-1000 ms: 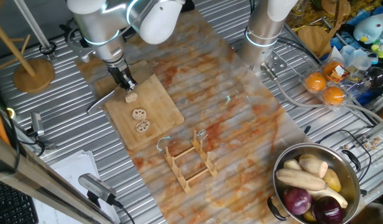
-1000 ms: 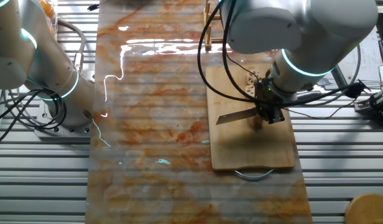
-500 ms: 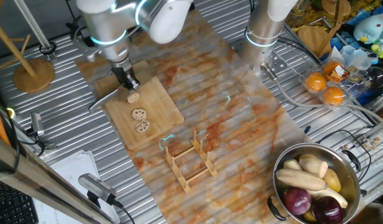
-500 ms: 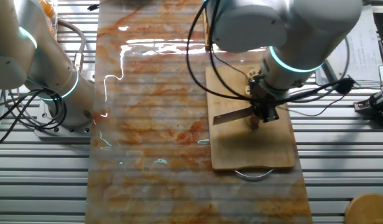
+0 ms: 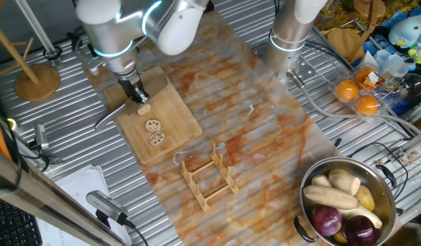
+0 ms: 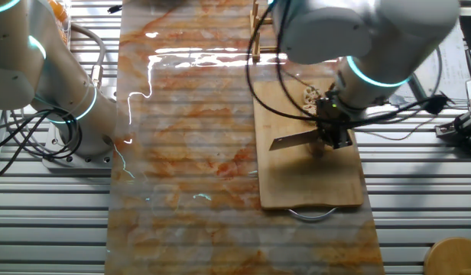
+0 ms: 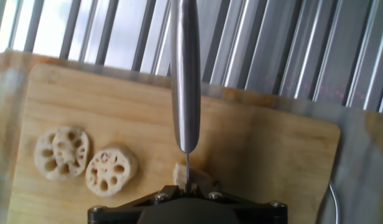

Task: Slice the lotus root

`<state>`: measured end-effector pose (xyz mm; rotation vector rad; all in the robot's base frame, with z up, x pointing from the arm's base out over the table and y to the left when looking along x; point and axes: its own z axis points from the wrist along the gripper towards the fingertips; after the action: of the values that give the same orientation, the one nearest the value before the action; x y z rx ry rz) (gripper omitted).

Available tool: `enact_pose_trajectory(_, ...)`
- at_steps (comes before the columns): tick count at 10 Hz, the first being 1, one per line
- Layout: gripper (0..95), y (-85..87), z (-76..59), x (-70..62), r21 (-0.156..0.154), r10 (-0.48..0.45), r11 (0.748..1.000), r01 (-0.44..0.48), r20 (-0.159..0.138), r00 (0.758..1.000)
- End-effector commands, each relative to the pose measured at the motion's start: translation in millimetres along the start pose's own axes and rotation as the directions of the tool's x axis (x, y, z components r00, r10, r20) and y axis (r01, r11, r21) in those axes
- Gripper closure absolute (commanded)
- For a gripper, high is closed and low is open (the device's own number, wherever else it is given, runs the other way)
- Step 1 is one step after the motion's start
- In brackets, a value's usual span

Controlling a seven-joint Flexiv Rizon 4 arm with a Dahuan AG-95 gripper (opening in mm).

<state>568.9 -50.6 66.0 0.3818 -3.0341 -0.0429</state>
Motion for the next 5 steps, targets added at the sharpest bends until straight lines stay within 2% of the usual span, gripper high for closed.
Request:
enact_pose_trajectory(1, 95.0, -0.4, 60.6, 3.8, 0.007, -0.015, 1.000, 0.014, 0.031, 0.999)
enact_pose_trajectory(2, 95.0, -0.4, 60.6, 3.8, 0.007, -0.015, 1.000, 0.014, 0.031, 0.999)
enact_pose_trajectory(3, 95.0, 6.3, 29.5, 4.2, -0.002, -0.023, 1.000, 0.023, 0.017, 1.000)
enact_pose_trajectory(5, 95.0, 14.4, -2.4, 9.6, -0.006, -0.039, 0.999, 0.039, 0.017, 0.999)
